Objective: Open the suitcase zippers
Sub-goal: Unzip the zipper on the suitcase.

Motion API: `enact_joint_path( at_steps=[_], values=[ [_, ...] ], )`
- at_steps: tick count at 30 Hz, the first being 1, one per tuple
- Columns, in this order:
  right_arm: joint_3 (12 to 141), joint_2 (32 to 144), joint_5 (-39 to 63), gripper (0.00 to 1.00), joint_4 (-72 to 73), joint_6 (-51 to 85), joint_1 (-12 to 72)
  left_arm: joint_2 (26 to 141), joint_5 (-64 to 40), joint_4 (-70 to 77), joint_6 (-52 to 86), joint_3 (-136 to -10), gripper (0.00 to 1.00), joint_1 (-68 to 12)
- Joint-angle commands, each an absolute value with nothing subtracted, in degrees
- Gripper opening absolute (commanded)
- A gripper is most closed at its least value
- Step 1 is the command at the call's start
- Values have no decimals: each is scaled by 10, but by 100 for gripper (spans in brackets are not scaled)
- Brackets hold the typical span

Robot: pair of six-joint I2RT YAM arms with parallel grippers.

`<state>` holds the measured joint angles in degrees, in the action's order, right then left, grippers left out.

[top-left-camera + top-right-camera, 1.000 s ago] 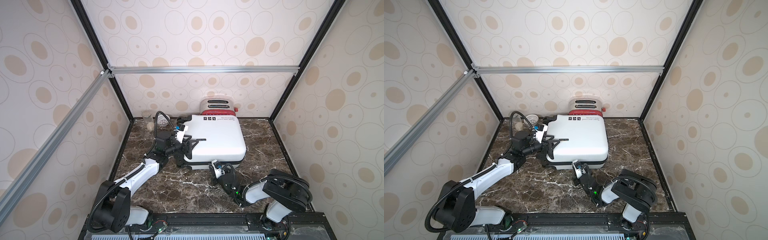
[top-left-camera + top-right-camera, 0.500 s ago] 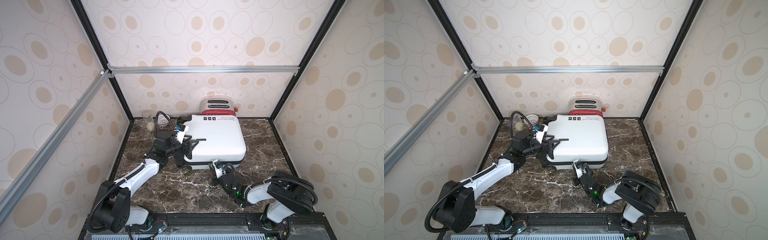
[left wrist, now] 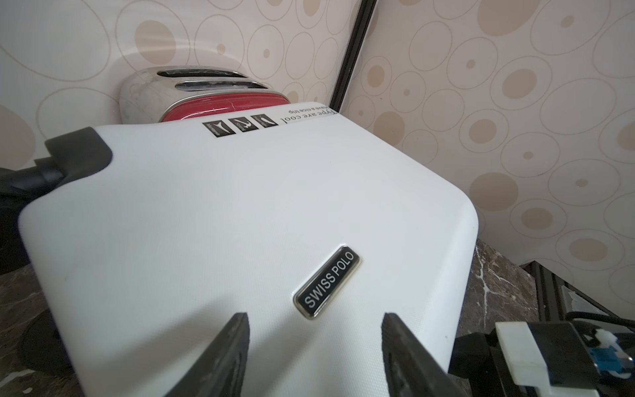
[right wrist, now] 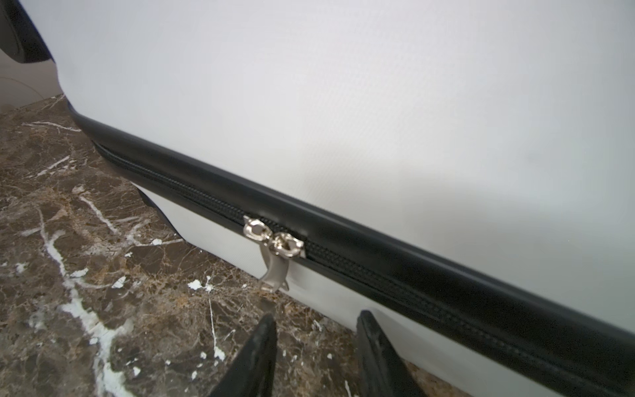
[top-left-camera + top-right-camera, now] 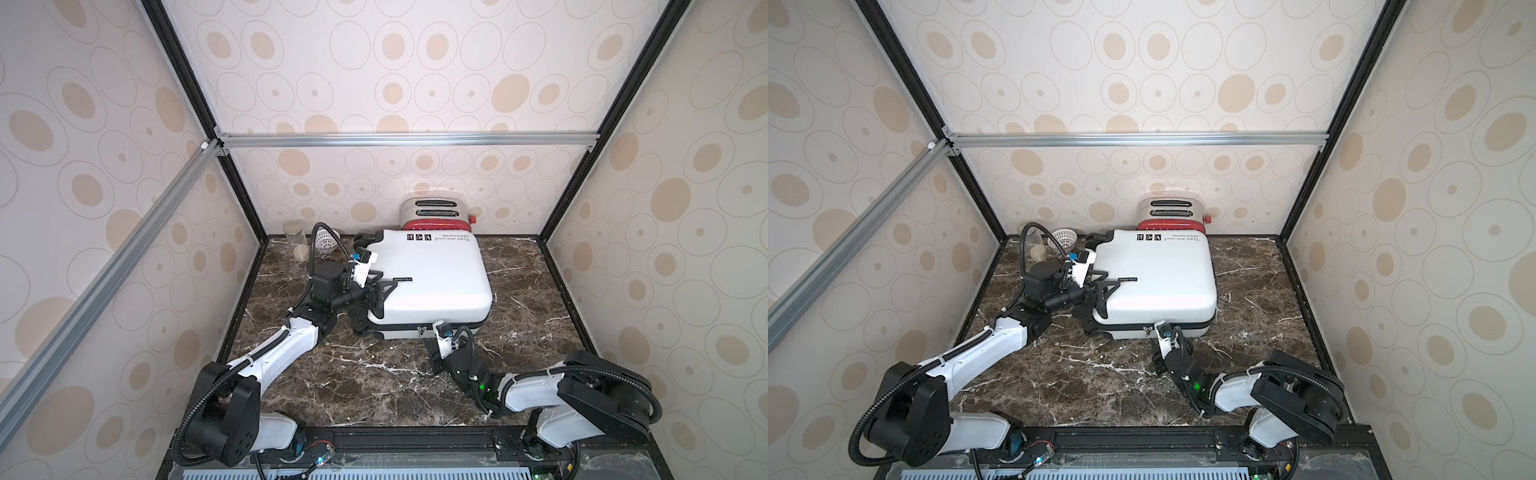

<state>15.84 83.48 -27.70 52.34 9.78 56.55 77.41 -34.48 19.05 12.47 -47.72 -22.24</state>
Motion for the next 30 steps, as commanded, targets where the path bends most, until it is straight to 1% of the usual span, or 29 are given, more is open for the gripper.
enact_joint_path(
  at_steps=[1, 10, 14, 21, 30],
  values=[
    [182, 847, -276, 41, 531, 88, 566, 774, -336, 137, 120, -471, 62, -223],
    [218, 897, -268, 38, 578, 91, 565, 773, -336, 137, 119, -471, 62, -223],
    [226, 910, -273, 35, 601, 85, 565, 772, -337, 137, 120, -470, 62, -223],
    [219, 901, -304, 18, 592, 90, 566, 770, -336, 137, 118, -469, 63, -223],
    [206, 866, -309, 1, 561, 74, 566, 768, -330, 134, 114, -469, 63, -223]
  ],
)
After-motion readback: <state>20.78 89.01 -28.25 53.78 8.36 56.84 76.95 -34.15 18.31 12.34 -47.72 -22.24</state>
